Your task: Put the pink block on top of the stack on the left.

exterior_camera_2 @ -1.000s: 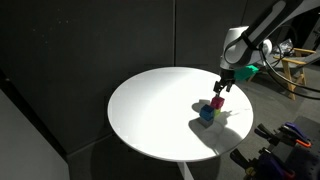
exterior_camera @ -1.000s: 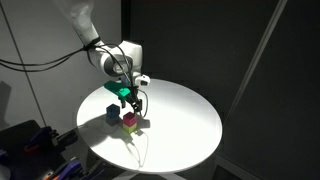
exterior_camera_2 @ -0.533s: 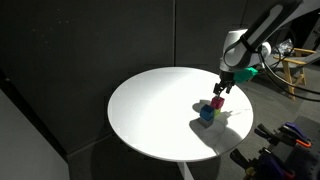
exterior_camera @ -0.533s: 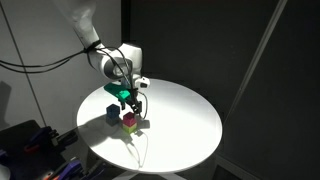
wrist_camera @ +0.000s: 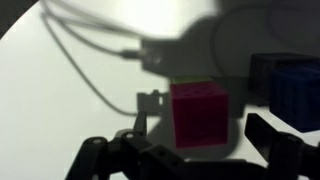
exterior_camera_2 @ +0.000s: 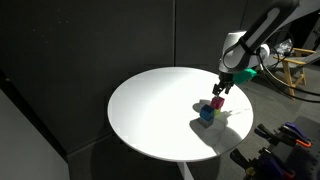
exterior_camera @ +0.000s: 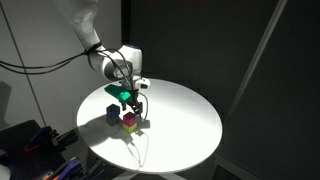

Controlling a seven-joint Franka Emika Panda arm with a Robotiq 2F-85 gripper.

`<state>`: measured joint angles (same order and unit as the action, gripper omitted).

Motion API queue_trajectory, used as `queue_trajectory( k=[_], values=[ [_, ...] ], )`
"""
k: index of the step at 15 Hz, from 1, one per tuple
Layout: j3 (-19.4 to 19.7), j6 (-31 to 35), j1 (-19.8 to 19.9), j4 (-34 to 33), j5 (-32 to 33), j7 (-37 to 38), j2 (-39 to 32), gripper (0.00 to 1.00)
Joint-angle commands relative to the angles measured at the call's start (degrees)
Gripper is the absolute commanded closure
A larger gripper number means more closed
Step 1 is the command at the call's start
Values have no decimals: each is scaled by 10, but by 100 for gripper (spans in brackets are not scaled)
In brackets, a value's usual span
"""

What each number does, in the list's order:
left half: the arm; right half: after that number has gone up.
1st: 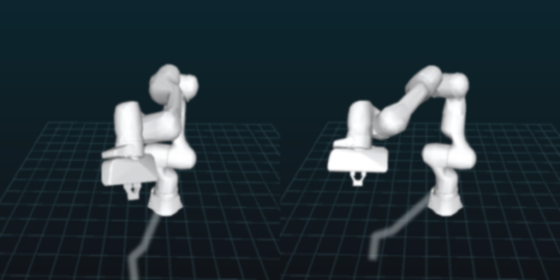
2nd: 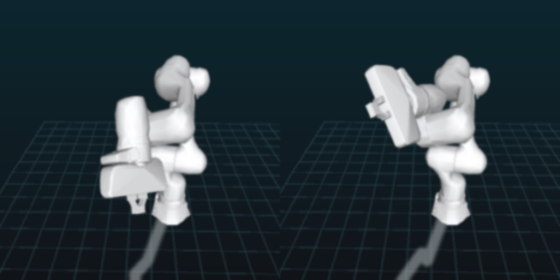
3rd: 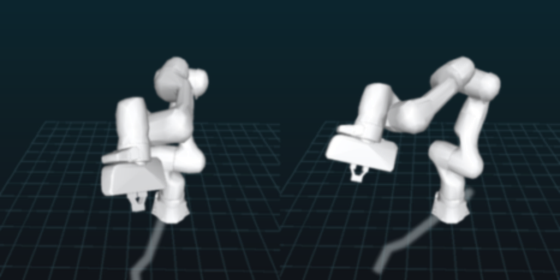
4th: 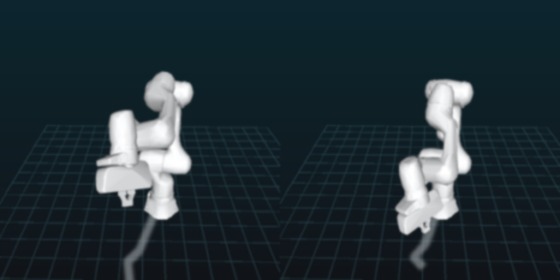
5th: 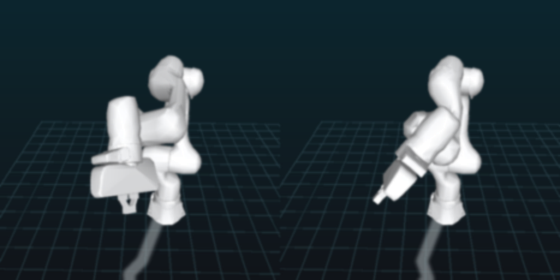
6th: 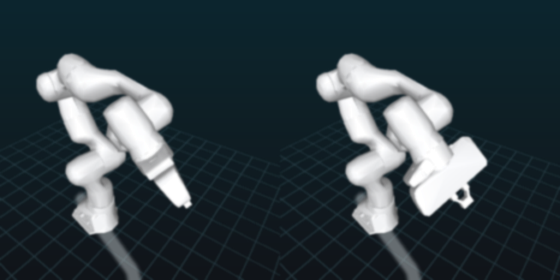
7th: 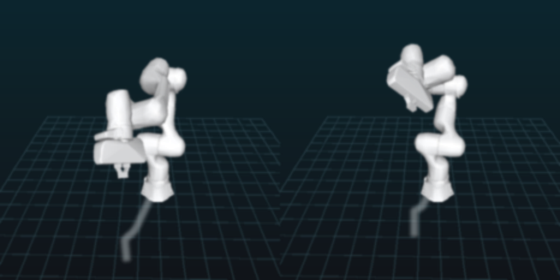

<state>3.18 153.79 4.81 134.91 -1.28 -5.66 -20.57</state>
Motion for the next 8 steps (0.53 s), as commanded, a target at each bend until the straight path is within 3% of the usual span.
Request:
queue_trajectory(
  k=[1, 8],
  values=[
    [-7, 4, 7, -13, -6, 0, -11, 0],
    [-7, 3, 5, -30, -3, 1, -30, 0]
  ],
)
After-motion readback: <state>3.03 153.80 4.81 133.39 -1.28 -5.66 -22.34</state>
